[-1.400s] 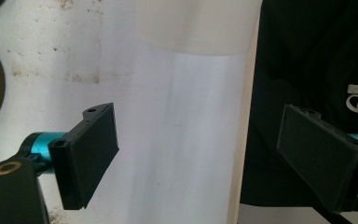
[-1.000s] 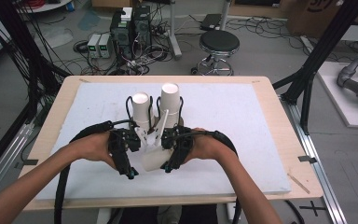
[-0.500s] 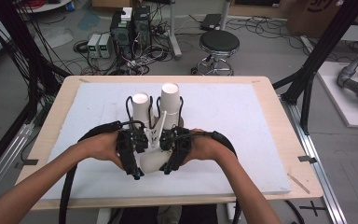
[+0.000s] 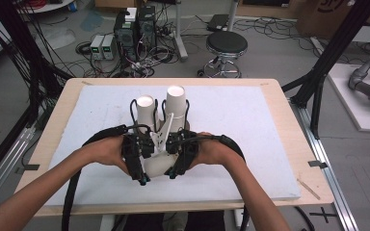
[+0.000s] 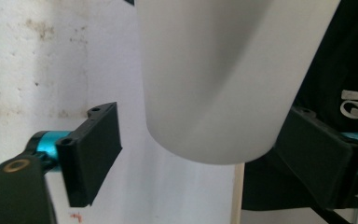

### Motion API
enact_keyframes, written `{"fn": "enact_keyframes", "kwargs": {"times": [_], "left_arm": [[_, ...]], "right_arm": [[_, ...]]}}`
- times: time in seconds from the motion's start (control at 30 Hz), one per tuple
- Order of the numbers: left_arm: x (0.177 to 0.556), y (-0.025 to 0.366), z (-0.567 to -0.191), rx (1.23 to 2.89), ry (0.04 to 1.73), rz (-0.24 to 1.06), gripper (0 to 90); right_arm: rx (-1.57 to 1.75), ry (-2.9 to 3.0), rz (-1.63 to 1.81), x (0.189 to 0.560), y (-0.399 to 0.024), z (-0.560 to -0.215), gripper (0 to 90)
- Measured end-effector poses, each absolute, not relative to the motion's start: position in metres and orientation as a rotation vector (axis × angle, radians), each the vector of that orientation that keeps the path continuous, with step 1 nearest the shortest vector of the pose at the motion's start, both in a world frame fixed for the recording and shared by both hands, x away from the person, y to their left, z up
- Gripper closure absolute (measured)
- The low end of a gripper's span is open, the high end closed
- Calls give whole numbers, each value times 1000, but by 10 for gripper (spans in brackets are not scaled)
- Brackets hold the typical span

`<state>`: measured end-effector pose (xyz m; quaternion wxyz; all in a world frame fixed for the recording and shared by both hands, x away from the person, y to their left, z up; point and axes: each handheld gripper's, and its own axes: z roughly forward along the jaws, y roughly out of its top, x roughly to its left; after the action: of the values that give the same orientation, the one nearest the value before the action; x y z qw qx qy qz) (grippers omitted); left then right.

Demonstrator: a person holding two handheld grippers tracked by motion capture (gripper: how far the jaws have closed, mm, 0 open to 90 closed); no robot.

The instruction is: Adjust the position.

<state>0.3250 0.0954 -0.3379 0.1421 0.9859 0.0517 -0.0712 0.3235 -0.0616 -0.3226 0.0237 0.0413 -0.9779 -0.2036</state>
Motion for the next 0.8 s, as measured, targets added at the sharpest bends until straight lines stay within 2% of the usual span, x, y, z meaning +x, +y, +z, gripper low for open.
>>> {"fn": "enact_keyframes", "kwargs": {"times": [0.17, 0.33, 0.43, 0.8], "left_arm": [[324, 97, -339, 2799, 175, -222, 170], [328, 98, -336, 2806, 92, -238, 174], [324, 98, -340, 2759, 147, -269, 208], [328, 101, -338, 2728, 106, -269, 275]], "right_arm": [[119, -3024, -643, 324, -63, -322, 344], [112, -3012, -662, 324, -63, -321, 344], [109, -3017, -666, 324, -64, -321, 344], [100, -3009, -690, 326, -64, -320, 345]]}}
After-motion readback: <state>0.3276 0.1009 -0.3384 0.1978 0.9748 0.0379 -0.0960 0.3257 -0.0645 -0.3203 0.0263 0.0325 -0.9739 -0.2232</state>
